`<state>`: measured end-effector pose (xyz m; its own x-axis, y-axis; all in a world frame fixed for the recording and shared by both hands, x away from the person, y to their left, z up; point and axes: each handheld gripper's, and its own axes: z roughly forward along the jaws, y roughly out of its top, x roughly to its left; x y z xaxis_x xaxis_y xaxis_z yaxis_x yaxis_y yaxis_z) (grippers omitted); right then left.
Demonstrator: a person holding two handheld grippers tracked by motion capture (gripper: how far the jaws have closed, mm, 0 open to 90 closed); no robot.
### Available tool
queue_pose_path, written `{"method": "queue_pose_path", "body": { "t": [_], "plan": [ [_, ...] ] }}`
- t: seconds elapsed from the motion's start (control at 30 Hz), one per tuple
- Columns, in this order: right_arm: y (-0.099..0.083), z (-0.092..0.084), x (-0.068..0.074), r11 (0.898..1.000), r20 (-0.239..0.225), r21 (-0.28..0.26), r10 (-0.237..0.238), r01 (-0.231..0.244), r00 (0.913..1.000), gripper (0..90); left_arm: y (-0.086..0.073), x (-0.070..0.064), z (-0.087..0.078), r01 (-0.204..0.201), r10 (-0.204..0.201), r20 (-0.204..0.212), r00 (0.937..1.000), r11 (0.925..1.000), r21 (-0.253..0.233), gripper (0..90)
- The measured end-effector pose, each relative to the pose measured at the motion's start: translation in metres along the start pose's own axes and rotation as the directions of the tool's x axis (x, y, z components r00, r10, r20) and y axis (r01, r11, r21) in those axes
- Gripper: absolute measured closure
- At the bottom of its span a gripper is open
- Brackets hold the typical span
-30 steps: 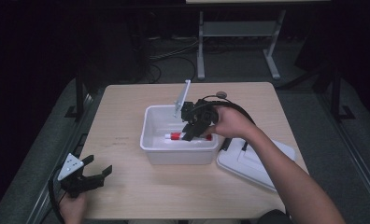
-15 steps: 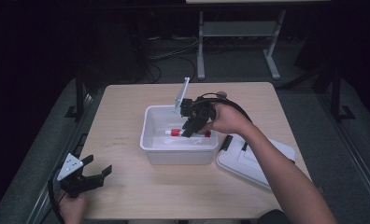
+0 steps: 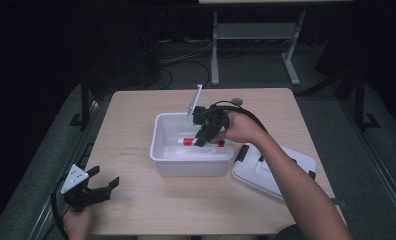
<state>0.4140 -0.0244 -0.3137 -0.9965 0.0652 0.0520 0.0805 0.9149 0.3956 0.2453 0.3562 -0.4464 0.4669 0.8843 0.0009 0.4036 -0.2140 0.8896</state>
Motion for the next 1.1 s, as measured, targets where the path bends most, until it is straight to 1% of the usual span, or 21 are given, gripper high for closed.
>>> {"method": "queue_pose_path", "body": {
  "t": [0.07, 0.13, 0.2, 0.43, 0.6, 0.77, 0.93, 0.97, 1.03, 1.1],
  "plan": [
    [-0.001, 0.003, 0.000, 1.000, -0.002, 0.009, 0.008, -0.008, 1.0000, 71.3, 0.000, 0.000, 0.000, 0.000, 0.000, -0.001, 1.0000, 1.0000, 0.001, 13.4],
    [-0.002, 0.008, -0.001, 1.000, -0.010, 0.009, 0.003, -0.003, 0.9999, 71.2, 0.000, 0.000, 0.000, 0.001, -0.001, -0.002, 1.0000, 1.0000, 0.000, 13.4],
    [-0.002, 0.011, -0.002, 1.000, -0.014, 0.021, 0.006, -0.006, 0.9999, 71.3, 0.000, 0.000, 0.000, 0.001, -0.001, -0.002, 1.0000, 1.0000, -0.001, 13.4],
    [-0.005, 0.024, -0.002, 1.000, -0.027, 0.026, 0.011, -0.010, 0.9996, 71.3, 0.000, 0.000, -0.001, 0.000, 0.000, -0.003, 1.0000, 1.0000, -0.002, 13.4],
    [-0.009, 0.028, -0.002, 0.999, -0.029, 0.031, 0.023, -0.022, 0.9993, 71.3, 0.000, 0.000, -0.001, 0.002, -0.002, -0.004, 1.0000, 1.0000, -0.003, 13.4],
    [-0.011, 0.033, 0.000, 0.999, -0.036, 0.029, 0.019, -0.018, 0.9992, 71.2, 0.000, 0.000, 0.000, 0.001, -0.001, -0.005, 1.0000, 1.0000, -0.002, 13.4],
    [-0.017, 0.040, -0.001, 0.999, -0.040, 0.041, 0.034, -0.033, 0.9986, 71.2, 0.000, 0.000, 0.000, -0.002, 0.002, -0.005, 1.0000, 1.0000, -0.001, 13.4],
    [-0.017, 0.041, -0.001, 0.998, -0.035, 0.045, 0.034, -0.033, 0.9988, 71.2, 0.000, 0.000, 0.000, -0.003, 0.003, -0.007, 1.0000, 1.0000, -0.001, 13.4],
    [-0.018, 0.042, -0.001, 0.999, -0.040, 0.037, 0.038, -0.036, 0.9985, 71.2, 0.000, 0.000, 0.000, 0.001, -0.001, -0.007, 1.0000, 1.0000, -0.001, 13.4],
    [-0.018, 0.043, -0.001, 0.999, -0.035, 0.036, 0.041, -0.040, 0.9985, 70.7, 0.000, 0.000, 0.000, -0.002, 0.002, -0.007, 1.0000, 1.0000, -0.001, 13.4]
  ]
}}
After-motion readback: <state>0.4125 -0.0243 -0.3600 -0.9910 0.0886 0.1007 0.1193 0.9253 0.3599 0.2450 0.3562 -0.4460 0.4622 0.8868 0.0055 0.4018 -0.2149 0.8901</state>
